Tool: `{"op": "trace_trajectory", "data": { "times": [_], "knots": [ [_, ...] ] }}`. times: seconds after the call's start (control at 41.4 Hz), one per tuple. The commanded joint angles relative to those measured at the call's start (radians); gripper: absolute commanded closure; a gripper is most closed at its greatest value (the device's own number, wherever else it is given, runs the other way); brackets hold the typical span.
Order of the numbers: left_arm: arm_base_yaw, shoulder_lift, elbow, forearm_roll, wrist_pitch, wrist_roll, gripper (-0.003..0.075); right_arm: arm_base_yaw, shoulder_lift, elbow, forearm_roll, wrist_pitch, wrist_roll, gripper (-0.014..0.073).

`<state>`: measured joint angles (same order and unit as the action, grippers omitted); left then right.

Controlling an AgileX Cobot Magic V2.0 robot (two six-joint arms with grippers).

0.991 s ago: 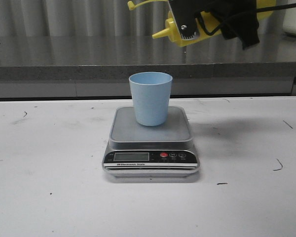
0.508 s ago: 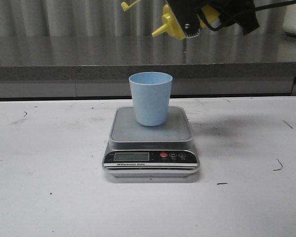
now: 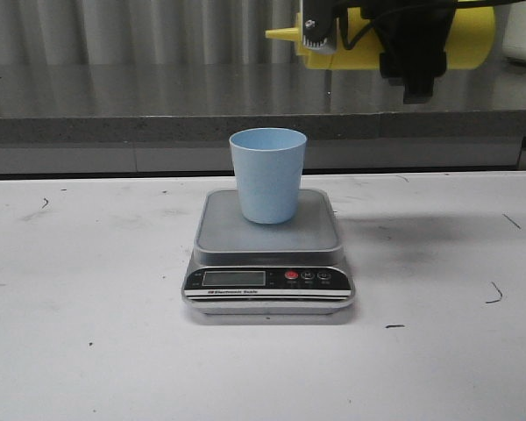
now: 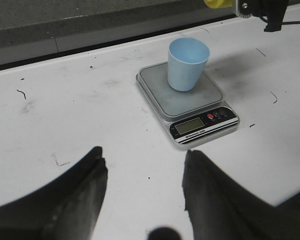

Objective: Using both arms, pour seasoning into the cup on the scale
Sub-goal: 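Turn the bottle upright and lower it back beside the scale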

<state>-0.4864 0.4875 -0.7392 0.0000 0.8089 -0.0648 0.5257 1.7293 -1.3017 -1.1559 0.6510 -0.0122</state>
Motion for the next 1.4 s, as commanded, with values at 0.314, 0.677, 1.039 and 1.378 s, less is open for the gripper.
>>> {"op": "trace_trajectory", "data": {
  "times": [0.314, 0.677, 1.039, 1.378],
  "knots": [
    [0.002, 0.005, -0.024, -0.01, -0.063, -0.002, 0.0365, -0.189, -0.124, 0.007, 0.601, -0.069, 0.081, 0.0286],
    [0.002, 0.005, -0.024, -0.01, -0.063, -0.002, 0.0365, -0.372, -0.306, 0.482, 0.758, -0.906, 0.18, 0.0286],
    [0.002, 0.005, -0.024, -0.01, -0.063, -0.002, 0.0365, -0.518, -0.11, 0.649, 0.758, -1.514, 0.201, 0.0286],
    [0.002, 0.005, -0.024, -0.01, -0.063, -0.002, 0.0365, -0.522, 0.092, 0.626, 0.834, -1.81, 0.2, 0.0286]
  ]
}}
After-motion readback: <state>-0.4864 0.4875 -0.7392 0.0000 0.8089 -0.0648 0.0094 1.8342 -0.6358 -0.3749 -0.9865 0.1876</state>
